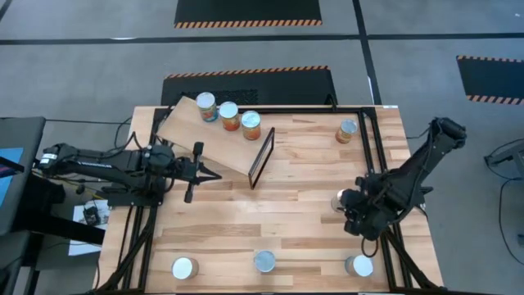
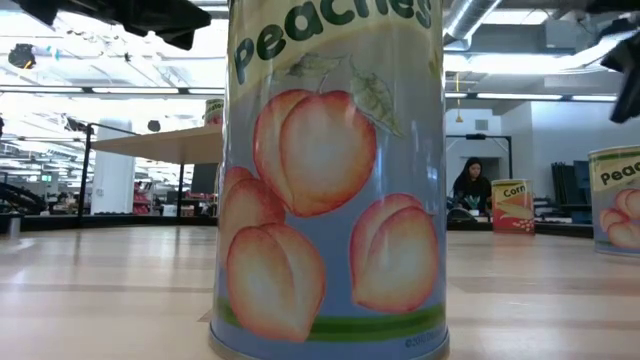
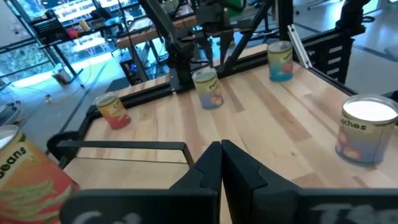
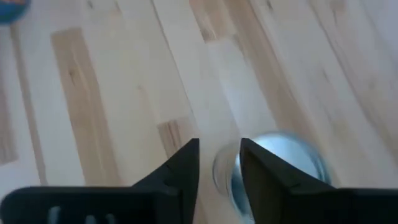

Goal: Pick and place cans onto a shelf
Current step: Put the top canned peaches on the shelf

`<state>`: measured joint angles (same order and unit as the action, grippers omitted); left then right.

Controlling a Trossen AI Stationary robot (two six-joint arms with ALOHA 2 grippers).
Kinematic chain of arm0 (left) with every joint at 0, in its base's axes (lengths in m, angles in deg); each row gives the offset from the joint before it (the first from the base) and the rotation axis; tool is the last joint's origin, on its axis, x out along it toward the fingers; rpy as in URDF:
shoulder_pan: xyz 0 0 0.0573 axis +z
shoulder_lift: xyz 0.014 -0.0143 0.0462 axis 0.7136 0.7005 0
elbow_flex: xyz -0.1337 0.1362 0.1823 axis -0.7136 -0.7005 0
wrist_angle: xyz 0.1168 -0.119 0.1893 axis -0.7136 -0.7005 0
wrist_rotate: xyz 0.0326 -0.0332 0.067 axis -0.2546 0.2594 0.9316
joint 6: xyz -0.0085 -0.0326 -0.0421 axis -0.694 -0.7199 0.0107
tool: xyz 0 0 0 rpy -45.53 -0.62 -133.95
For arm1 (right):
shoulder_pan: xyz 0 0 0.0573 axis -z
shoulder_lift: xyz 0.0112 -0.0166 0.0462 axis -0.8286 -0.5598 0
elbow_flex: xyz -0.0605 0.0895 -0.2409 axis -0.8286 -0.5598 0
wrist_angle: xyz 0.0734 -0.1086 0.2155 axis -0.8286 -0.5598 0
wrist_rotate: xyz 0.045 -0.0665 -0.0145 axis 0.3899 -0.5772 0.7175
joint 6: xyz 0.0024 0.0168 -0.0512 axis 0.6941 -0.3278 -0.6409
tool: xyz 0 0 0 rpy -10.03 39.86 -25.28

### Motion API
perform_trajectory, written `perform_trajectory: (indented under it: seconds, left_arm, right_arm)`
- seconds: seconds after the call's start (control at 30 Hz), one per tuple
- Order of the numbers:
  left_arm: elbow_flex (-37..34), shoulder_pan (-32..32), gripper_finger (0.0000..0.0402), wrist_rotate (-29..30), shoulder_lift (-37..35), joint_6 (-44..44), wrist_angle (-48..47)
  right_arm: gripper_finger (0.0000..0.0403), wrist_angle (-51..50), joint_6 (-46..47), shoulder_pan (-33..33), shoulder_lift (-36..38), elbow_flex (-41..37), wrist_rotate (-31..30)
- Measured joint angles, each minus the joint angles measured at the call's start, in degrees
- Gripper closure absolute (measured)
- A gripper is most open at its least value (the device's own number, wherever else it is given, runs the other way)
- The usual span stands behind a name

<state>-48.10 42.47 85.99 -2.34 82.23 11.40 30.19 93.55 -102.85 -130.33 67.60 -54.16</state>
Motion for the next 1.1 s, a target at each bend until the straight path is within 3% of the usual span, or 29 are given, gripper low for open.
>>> perform_trajectory:
  seconds: [0.2, 0.53, 1.1]
  left_arm:
    - [0.0, -0.4, 0.0401, 0.9, 0.0, -0.2, 0.0]
    - [0.0, -0.4, 0.0401, 0.9, 0.0, -0.2, -0.1]
    - [0.0, -0.4, 0.0401, 0.8, 0.0, -0.2, -0.9]
  right_arm:
    - [0.0246, -6.6, 5.3, -0.6, -2.3, 0.0, 0.9]
    - [0.0293, -7.2, 4.5, 1.2, -9.6, 0.4, 3.4]
    - [0.031, -11.3, 3.3, 3.2, -8.9, 6.2, 3.5]
